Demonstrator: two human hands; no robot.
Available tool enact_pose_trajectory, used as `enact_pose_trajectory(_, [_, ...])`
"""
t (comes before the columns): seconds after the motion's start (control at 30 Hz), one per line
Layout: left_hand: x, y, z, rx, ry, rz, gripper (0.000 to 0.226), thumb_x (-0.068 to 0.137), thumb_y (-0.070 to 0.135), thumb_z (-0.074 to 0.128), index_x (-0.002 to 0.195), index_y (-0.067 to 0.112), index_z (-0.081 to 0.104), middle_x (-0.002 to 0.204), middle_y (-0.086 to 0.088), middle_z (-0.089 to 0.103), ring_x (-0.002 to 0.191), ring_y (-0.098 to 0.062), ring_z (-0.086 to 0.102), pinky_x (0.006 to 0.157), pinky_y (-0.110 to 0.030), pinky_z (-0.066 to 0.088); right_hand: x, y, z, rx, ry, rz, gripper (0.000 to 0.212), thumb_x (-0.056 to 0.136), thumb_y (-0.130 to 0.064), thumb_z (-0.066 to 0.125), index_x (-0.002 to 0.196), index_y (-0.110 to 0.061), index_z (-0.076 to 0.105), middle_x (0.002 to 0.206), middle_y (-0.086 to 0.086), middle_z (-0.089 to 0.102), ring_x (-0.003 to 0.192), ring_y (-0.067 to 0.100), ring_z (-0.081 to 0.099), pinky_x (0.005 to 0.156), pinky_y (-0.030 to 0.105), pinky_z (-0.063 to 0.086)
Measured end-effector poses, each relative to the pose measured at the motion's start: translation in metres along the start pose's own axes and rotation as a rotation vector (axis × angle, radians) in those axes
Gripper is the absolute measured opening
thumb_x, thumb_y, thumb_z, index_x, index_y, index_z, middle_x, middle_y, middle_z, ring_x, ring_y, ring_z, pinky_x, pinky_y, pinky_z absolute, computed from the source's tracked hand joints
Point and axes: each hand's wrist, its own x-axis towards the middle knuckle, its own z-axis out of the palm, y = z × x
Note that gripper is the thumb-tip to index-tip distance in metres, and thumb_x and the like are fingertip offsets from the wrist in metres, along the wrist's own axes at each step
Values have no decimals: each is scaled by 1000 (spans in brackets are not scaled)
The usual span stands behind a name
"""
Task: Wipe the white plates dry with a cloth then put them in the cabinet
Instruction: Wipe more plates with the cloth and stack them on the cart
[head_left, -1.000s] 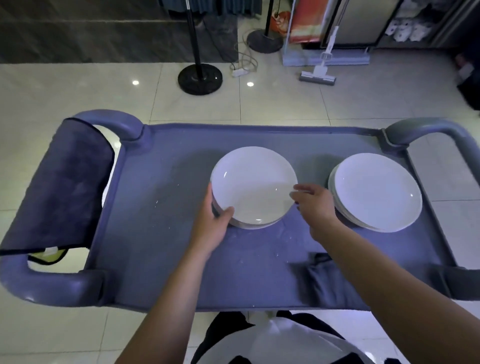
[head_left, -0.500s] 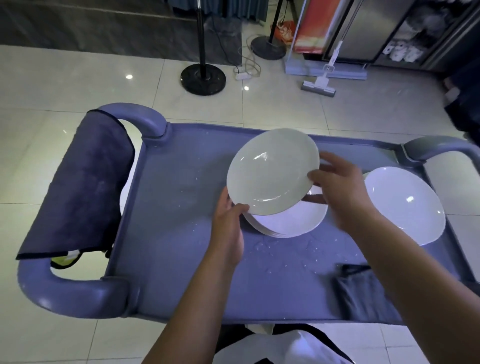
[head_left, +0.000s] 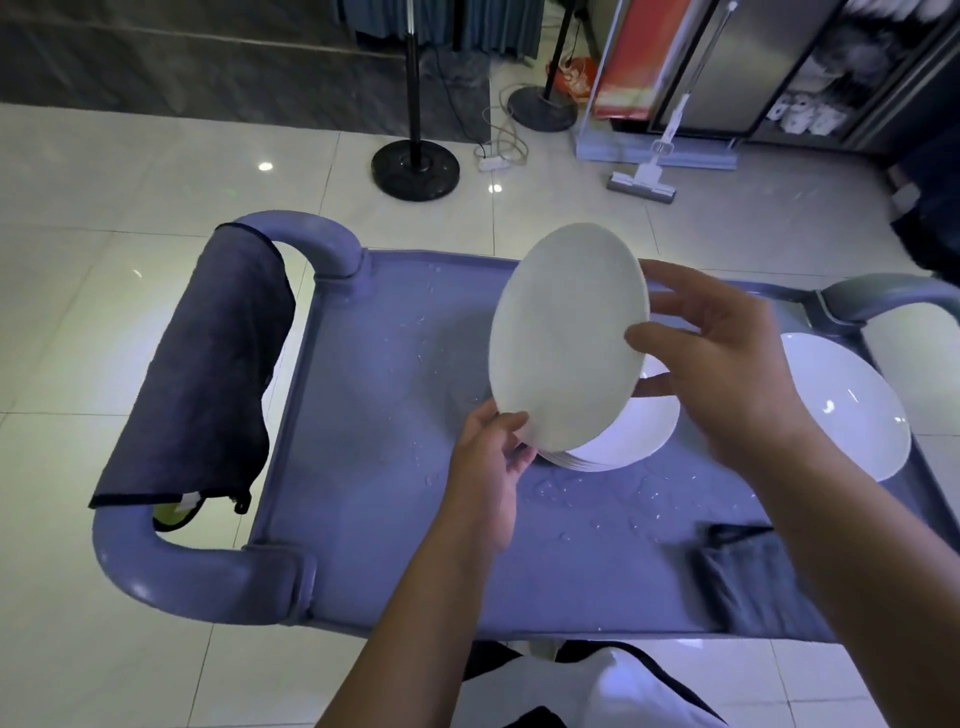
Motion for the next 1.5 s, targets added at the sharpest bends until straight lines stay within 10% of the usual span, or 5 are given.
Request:
enact_pose_trajectory(0.47, [-34, 7, 13, 223, -497, -28, 56, 71, 5, 60, 125, 20, 67, 118, -7, 73, 101, -25, 70, 58, -42, 62, -42, 99, -127, 439, -51, 443, 38, 97, 0, 49, 129, -15, 65, 113, 5, 71, 88, 24, 70, 67, 40, 62])
enact_pose_trajectory(0.6, [-37, -13, 22, 224, -406, 21, 61, 75, 2, 55, 134, 19, 61, 128, -8, 69, 111, -26, 69, 66, -42, 61, -53, 149, -159, -119, 152, 412, 25, 94, -10, 67, 118, -16, 69, 113, 11, 71, 99, 24, 67, 88, 42, 58])
enact_pose_trajectory(0.83, [-31, -6, 27, 281, -248, 63, 55, 91, -9, 36, 126, 25, 63, 122, 1, 70, 103, -21, 69, 65, -45, 63, -93, 234, -199, -1095, -326, 214, 57, 88, -15, 62, 142, -31, 53, 147, -7, 49, 139, 24, 39, 113, 46, 26])
enact_pose_trajectory(1.13, [-37, -18, 60, 407, -177, 97, 53, 94, -8, 34, 129, 22, 59, 122, 4, 69, 101, -19, 70, 66, -43, 62, -70, 248, -206, -1211, -314, -80, 49, 69, -11, 71, 117, -22, 63, 87, -3, 63, 91, 29, 57, 90, 45, 37])
enact_pose_trajectory(1.5, [-54, -37, 80, 430, -123, 124, 60, 93, -10, 34, 107, 34, 72, 120, 5, 69, 97, -20, 69, 64, -44, 63, -72, 247, -202, -1228, -429, -22, 45, 82, -21, 66, 126, -22, 63, 110, 7, 57, 101, 33, 54, 90, 44, 39])
